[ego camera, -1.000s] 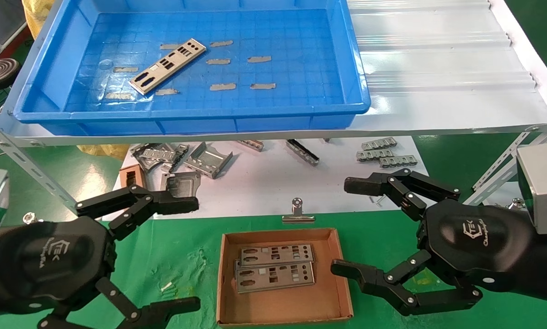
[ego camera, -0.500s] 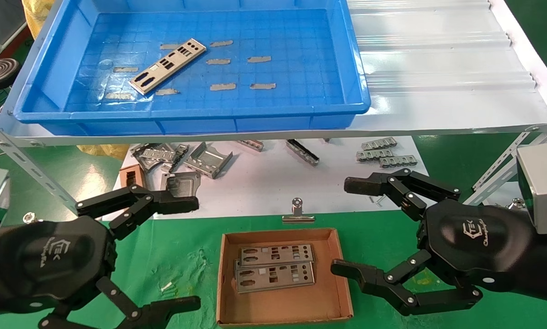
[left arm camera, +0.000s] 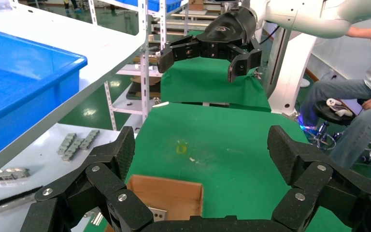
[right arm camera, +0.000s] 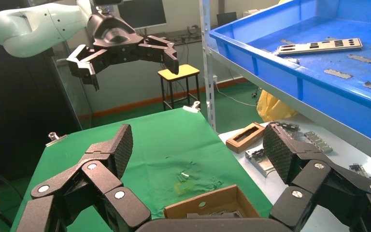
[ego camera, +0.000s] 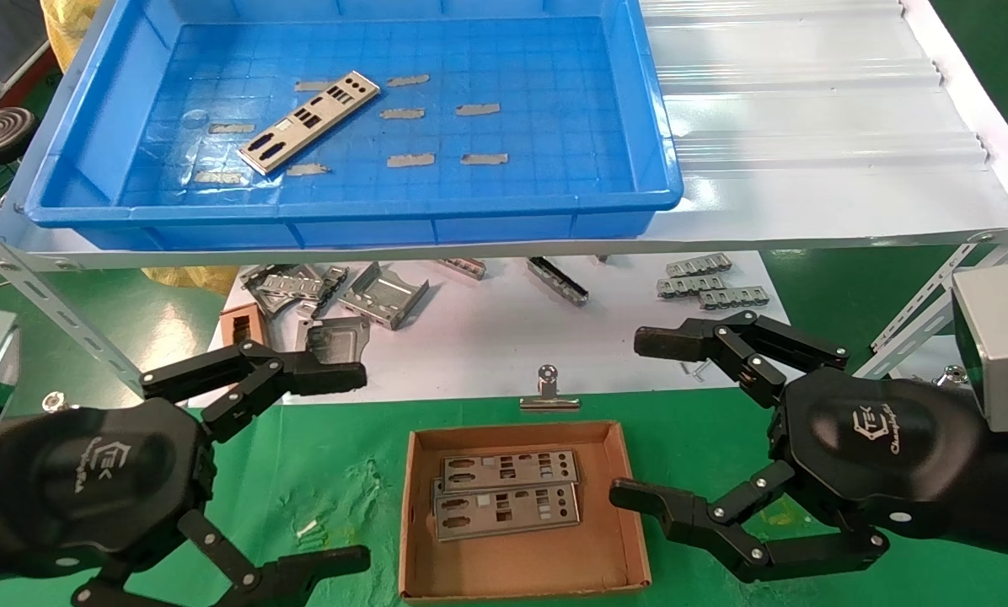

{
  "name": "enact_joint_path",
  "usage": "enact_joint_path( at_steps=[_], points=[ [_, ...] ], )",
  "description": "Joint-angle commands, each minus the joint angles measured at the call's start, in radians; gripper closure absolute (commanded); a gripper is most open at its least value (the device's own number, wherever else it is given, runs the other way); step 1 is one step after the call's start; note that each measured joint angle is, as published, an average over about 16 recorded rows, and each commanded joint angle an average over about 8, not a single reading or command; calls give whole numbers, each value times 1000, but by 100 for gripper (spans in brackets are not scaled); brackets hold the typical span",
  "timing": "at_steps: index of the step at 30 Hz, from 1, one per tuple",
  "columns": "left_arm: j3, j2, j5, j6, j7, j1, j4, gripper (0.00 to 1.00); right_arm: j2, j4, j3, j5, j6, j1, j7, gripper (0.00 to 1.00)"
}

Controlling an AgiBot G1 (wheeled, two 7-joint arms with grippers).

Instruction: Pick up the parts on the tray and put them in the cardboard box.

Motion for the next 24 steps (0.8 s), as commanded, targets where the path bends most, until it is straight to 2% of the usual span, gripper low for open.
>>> enact_joint_path(
  at_steps=[1,24],
  points=[
    [0,0,0,0,0,0,0,0,0,0,0,0,0,0,0,0],
    [0,0,0,0,0,0,0,0,0,0,0,0,0,0,0,0]
  ],
)
